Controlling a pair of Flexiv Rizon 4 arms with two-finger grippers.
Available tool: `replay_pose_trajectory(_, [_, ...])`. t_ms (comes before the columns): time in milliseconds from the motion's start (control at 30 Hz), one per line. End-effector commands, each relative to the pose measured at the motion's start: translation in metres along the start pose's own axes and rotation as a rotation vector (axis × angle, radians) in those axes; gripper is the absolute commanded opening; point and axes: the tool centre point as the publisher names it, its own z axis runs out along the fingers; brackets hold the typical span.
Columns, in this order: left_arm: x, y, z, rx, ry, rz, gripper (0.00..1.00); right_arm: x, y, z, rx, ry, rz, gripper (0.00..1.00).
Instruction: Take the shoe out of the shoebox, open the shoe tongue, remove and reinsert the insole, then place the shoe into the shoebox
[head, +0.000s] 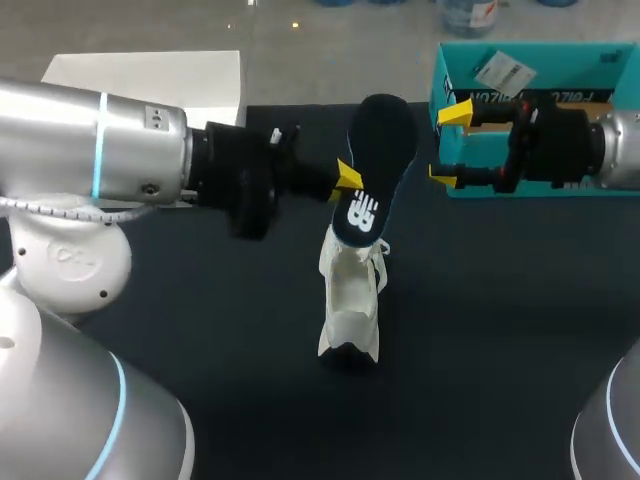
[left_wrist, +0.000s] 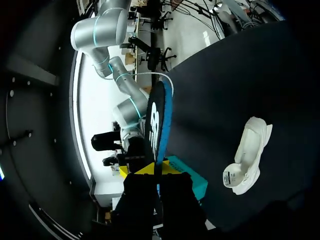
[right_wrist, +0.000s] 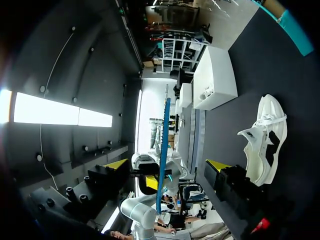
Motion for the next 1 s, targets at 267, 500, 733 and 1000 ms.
replay_pose_trajectory(267, [-0.004,0.003,0.047,-0.133,-0.062,-0.038,0.0,-0.003,0.012,0.011,0.006,0.025,-0.003,1.0])
replay_pose_trajectory(500, [-0.005,0.009,0.055,-0.191,-0.074,-0.044,0.0,-0.003,0.022,0.019,0.04,0.028,-0.002,0.8])
replay_pose_trajectory(733, [-0.001,0.013,0.055,-0.187,-0.064,-0.045,0.0,-0.005,0.022,0.023,0.053,0.038,0.009,0.44])
replay_pose_trajectory(1000, [-0.002,0.018,0.058,-0.179,-0.065,-0.041,0.0,-0.009,0.019,0.023,0.045,0.046,0.027,0.23])
